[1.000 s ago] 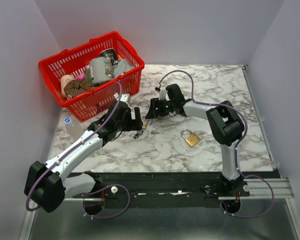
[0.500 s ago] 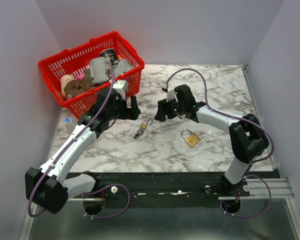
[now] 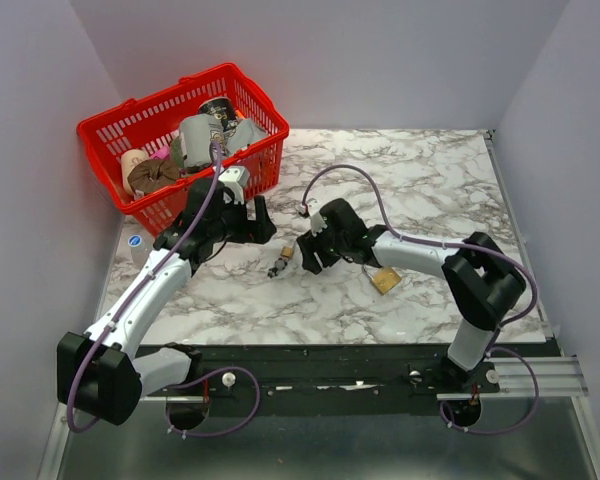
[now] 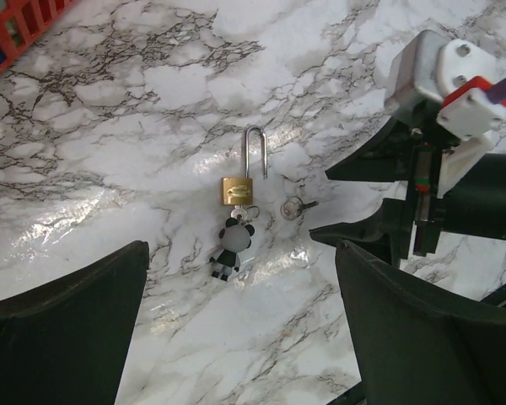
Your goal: Unlock with the key
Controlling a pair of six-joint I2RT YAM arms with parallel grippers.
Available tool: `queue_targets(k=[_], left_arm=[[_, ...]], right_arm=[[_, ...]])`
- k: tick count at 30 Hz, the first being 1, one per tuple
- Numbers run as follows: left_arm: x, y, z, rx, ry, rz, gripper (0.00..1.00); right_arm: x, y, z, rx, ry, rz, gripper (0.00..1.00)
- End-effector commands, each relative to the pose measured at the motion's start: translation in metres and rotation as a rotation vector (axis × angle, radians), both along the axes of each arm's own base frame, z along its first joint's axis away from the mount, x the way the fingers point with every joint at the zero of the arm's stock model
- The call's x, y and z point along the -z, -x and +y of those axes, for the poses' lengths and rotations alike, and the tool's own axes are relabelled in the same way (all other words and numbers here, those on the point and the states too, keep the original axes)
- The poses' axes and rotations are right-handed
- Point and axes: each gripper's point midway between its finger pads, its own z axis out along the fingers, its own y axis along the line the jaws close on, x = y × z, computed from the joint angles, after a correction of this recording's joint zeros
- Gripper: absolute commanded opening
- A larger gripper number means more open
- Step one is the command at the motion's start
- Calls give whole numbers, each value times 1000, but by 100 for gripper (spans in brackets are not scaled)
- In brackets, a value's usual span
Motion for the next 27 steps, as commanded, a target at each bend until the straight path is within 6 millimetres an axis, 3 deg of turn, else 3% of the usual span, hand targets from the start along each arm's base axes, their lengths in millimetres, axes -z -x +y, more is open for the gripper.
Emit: queue_targets(k=[1,10,27], left_arm=[[-3,2,-4,30,21,-17,99],[2,3,-7,40,27,6,99],[6,4,-12,58,41,33,98]], right_arm=[[20,-12,4,7,62,-32,70],[34,-1,5,-11,129,-47,64],[51,-1,11,-31,264,-112,53]])
